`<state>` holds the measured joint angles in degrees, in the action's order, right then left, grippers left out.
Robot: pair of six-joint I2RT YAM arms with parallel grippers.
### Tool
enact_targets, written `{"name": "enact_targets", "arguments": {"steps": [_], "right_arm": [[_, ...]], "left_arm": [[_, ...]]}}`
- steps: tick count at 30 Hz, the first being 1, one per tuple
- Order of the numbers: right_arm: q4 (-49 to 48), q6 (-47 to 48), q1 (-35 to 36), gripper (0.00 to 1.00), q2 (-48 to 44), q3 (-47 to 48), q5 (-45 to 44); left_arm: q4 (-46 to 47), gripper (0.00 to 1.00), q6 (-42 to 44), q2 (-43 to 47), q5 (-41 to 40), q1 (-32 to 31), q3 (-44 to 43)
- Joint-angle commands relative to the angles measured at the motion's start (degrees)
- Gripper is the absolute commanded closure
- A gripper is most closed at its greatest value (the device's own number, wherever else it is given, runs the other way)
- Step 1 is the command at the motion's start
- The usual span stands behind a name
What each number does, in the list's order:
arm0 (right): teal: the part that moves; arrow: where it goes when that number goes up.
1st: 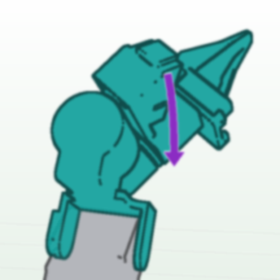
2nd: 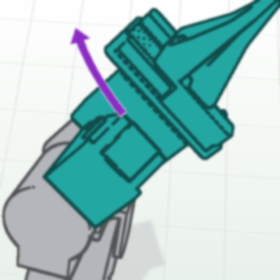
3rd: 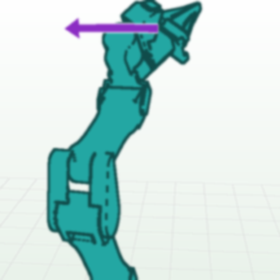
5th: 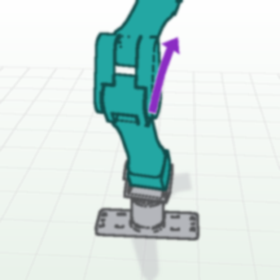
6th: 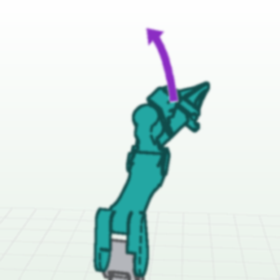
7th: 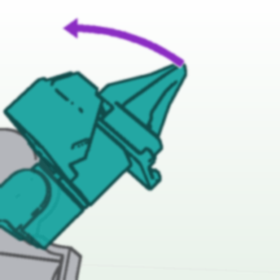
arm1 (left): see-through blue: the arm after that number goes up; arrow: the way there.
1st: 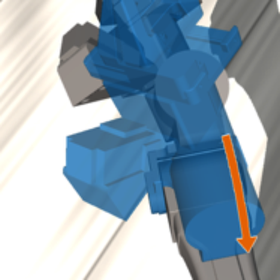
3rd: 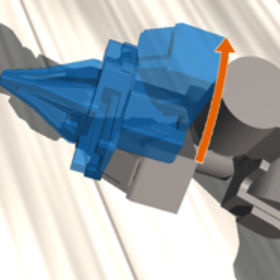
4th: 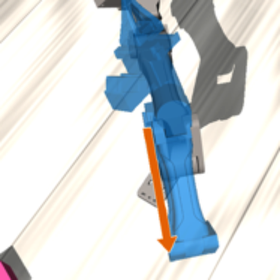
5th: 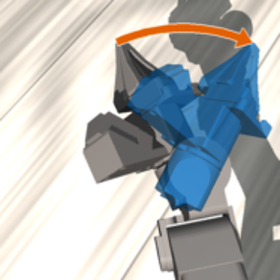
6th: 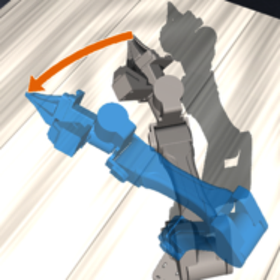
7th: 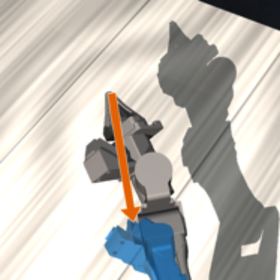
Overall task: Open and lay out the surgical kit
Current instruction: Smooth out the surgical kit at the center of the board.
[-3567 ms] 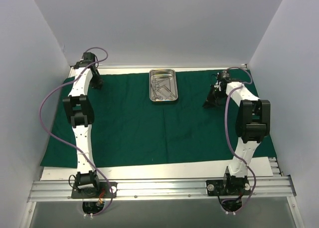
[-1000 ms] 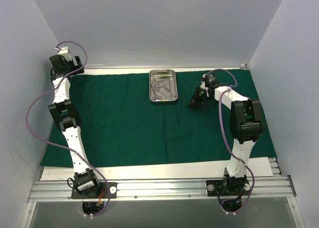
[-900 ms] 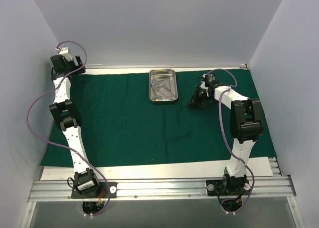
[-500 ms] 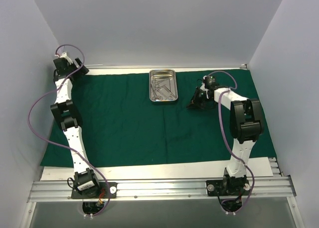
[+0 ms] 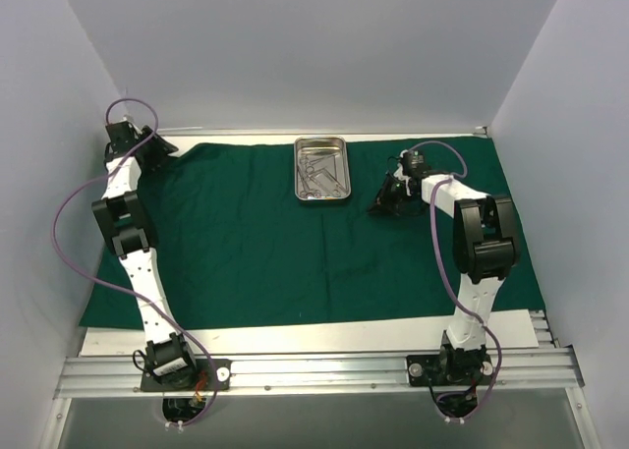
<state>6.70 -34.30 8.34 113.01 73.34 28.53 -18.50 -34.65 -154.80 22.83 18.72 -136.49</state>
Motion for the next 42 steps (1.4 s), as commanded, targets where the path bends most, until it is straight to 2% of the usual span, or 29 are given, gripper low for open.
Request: {"name": "enact_targets", "arguments": {"steps": [1,6,11,16,18,21,24,25,27,31,32,35,38,41,42], "right_arm": [[1.82,0.55,0.36,0.99,-3.94,0.49,0.29],[1.04,0.38,0.36,0.99,-5.43,-0.83,0.91],[1.38,0.73,0.28,0.99,-6.84,-2.5,0.47],[2.88,1.17,0.01,0.99,-8.24,-2.33,-1.11],[3.14,1.08,0.01,0.99,-8.25,-2.32,-1.72],[2.71,0.21,0.27,0.99,-7.98,-2.76,-1.64],[2.35,-0.67,0.89,0.99,-8.07,-3.12,-1.55],[2.44,-0.85,1.24,0.99,-8.24,-2.94,-1.64],[2.88,-0.85,1.5,0.99,-7.98,-1.81,-1.55],[4.81,-0.33,1.86,0.99,-7.28,1.01,-1.73],[5.16,-0.15,1.94,0.99,-7.28,1.45,-1.64],[6.83,0.29,1.94,0.99,-7.54,2.86,-1.38],[8.85,0.91,1.94,0.98,-8.16,4.0,-1.2],[11.05,1.78,1.94,0.98,-8.86,5.49,-1.2],[11.66,2.05,1.86,0.98,-9.03,5.76,-1.37]], "left_arm": [[-5.76,0.43,-0.95,4.5,-1.82,-1.93,4.38],[-9.62,0.43,2.05,7.5,-9.53,-2.55,4.39],[-17.17,0.43,0.03,1.55,-13.42,-0.79,-3.07],[-19.65,0.43,-3.83,-5.76,-11.33,2.8,-12.83],[-17.11,0.47,-4.28,-7.44,-9.31,3.69,-15.81],[-11.85,0.47,-4.02,-9.46,-4.38,4.39,-18.63],[-4.56,0.43,-1.74,-6.67,-1.04,3.08,-17.16],[-3.05,0.37,-0.17,-3.87,-1.03,2.38,-14.54],[-0.32,0.32,2.04,-1.22,-0.85,0.45,-12.93],[0.4,0.26,7.74,5.54,-2.7,-2.54,-11.35],[0.31,0.22,8.8,6.78,-3.75,-3.16,-10.04],[-2.49,0.17,13.46,11.27,-10.16,-5.62,-8.01],[-6.27,0.18,17.51,14.7,-16.57,-7.64,-5.11],[-12.6,0.33,19.18,16.63,-21.68,-8.35,-3.44],[-15.4,0.41,19.1,17.07,-22.21,-8.26,-2.83]]}}
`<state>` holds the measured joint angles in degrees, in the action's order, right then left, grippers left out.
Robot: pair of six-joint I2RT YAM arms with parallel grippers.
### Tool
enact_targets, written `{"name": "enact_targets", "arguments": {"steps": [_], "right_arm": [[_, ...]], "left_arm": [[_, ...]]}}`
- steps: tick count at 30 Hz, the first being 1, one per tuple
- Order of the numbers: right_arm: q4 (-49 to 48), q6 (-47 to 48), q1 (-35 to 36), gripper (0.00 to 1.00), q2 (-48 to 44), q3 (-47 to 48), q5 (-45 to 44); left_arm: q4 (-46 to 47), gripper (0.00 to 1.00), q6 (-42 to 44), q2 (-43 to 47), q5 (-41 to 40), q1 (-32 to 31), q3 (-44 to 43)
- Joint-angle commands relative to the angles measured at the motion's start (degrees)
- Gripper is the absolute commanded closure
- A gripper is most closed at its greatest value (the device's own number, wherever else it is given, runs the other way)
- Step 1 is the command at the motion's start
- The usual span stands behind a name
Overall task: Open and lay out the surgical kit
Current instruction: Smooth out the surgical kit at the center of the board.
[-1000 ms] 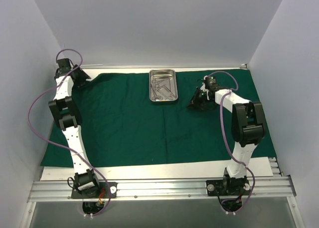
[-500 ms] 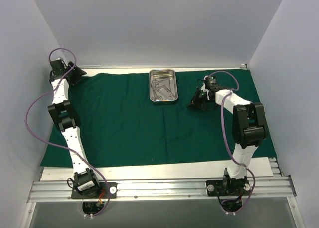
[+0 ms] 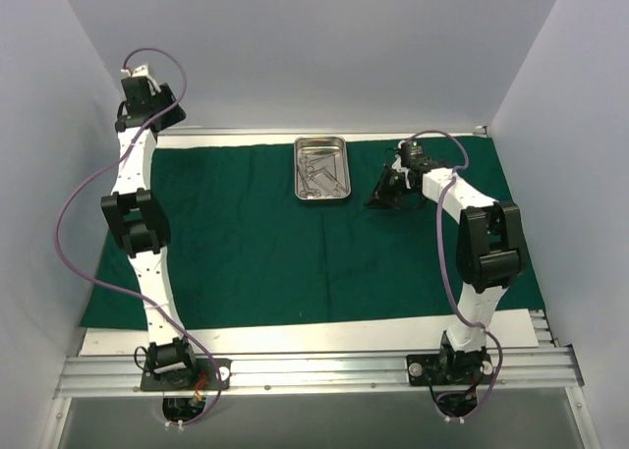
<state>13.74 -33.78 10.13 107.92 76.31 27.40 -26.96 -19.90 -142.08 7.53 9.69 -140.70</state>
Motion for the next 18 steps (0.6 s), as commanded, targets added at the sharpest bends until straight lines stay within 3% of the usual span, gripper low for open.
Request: {"name": "enact_targets", "arguments": {"steps": [1,7,12,13,16,18], "right_arm": [[5.68,1.96,-0.02,0.98,-4.29,2.96,-0.59],[7.61,3.71,-3.8,0.99,-4.39,1.91,-2.08],[15.69,9.34,-5.65,1.0,-0.7,6.56,-7.44],[16.58,9.96,-5.91,1.0,-0.34,7.0,-8.32],[17.81,11.45,-6.09,1.0,0.27,6.66,-10.78],[17.38,11.54,-6.09,1.0,0.19,5.69,-12.01]], "left_arm": [[-8.18,0.45,4.0,5.31,-9.0,0.77,3.05],[-10.39,0.69,-2.5,10.06,-5.88,-0.46,15.52],[-12.41,0.81,-4.44,14.1,-1.91,-5.64,21.52],[-12.94,0.89,-4.44,14.81,-1.21,-6.35,22.39],[-15.84,0.97,-4.79,17.7,-0.59,-8.55,26.17],[-15.58,0.98,-5.85,19.64,0.02,-8.73,32.03]]}}
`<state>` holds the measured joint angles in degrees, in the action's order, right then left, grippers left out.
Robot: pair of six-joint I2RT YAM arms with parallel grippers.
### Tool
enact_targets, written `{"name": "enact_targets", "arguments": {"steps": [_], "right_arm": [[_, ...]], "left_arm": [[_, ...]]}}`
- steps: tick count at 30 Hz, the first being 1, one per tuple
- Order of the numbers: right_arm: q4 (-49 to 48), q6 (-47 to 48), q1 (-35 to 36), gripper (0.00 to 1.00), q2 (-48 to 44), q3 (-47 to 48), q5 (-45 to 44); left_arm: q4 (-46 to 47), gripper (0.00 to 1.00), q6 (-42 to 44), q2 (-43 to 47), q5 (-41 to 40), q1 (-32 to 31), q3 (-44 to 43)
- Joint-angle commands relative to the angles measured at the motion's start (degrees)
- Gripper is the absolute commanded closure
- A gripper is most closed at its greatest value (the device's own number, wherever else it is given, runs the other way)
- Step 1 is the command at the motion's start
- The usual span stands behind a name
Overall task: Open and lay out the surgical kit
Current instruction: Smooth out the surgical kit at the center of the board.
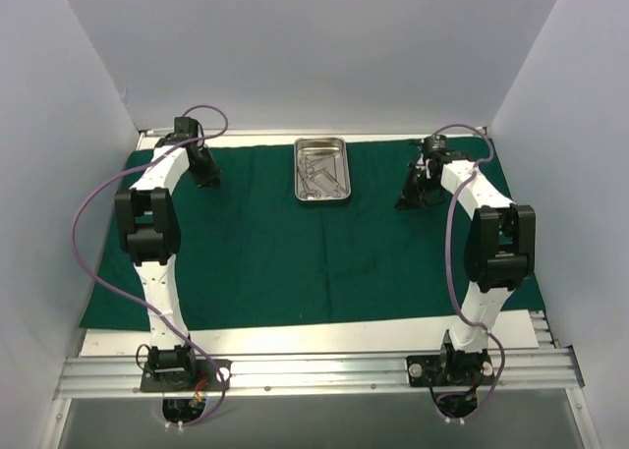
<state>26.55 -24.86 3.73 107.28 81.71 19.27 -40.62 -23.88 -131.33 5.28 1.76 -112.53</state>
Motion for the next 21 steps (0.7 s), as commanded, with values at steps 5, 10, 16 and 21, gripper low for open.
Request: {"name": "enact_targets", "arguments": {"steps": [5,10,16,21], "right_arm": [[1.06,1.93,0.32,1.0,0.03,-5.4,-4.5],[-4.13,-0.62,0.23,1.0,0.38,-12.7,-3.1],[-8.0,-3.08,0.84,1.0,-0.49,-22.11,-0.81],[-8.62,-4.14,2.34,1.0,-3.83,-26.16,-0.98]], "left_arm": [[-6.56,0.98,-2.23,9.78,4.3,0.61,8.99],[-10.7,0.98,-0.73,5.74,6.67,2.37,6.72],[-17.02,0.98,1.9,-2.96,6.85,2.9,-2.24],[-21.34,0.98,2.7,-8.24,7.02,3.25,-6.83]]}}
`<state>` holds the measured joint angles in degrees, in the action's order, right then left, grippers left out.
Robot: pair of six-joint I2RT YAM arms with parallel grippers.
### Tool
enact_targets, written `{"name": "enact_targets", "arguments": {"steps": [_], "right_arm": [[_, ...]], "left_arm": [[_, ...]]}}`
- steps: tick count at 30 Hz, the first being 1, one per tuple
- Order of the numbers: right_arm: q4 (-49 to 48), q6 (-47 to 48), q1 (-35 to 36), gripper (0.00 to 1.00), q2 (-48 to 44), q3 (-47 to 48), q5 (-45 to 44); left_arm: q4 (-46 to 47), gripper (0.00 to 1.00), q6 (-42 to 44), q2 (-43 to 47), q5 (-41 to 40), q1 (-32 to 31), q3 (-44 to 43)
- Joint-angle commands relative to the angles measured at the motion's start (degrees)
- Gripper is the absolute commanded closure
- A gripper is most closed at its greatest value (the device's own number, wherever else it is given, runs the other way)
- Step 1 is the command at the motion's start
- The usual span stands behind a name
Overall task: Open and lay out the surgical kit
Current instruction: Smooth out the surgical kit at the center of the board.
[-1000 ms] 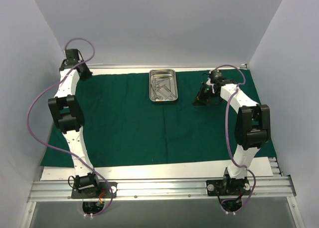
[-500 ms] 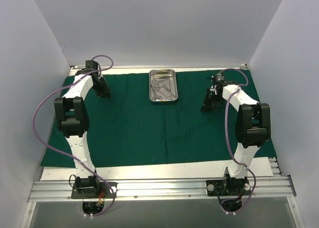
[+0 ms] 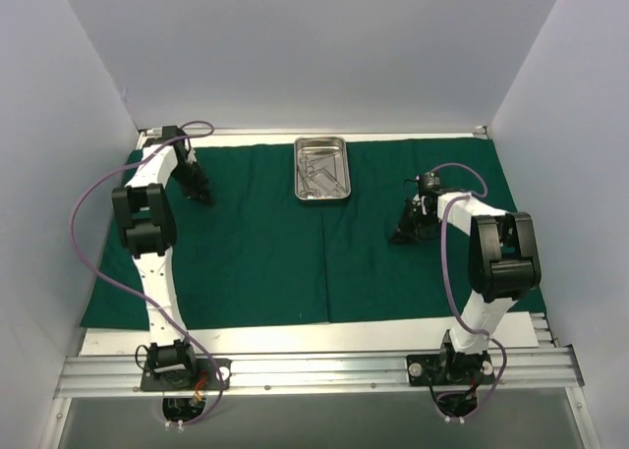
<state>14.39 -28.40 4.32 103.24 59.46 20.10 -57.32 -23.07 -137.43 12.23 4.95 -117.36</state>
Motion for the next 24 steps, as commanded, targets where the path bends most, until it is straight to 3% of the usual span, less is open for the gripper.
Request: {"name": "enact_targets", "arguments": {"steps": [1,9,15,24], "right_arm": [[3.36,-0.6,1.66,1.0,-0.05,-4.61,-2.16],[3.71,-0.78,2.01,1.0,-0.41,-4.88,-2.78],[4.42,-0.78,2.19,1.0,-0.94,-5.85,-2.7],[4.77,-1.22,3.07,0.96,-1.73,-6.73,-1.99]], "left_arm": [[-4.3,0.98,1.89,-1.8,-0.01,0.15,-1.39],[-1.92,0.98,3.2,-1.08,-1.24,3.48,2.31],[-3.41,0.98,4.87,-4.25,-0.81,7.53,-0.67],[-3.76,0.98,6.19,-4.79,-1.24,8.41,-2.0]]}}
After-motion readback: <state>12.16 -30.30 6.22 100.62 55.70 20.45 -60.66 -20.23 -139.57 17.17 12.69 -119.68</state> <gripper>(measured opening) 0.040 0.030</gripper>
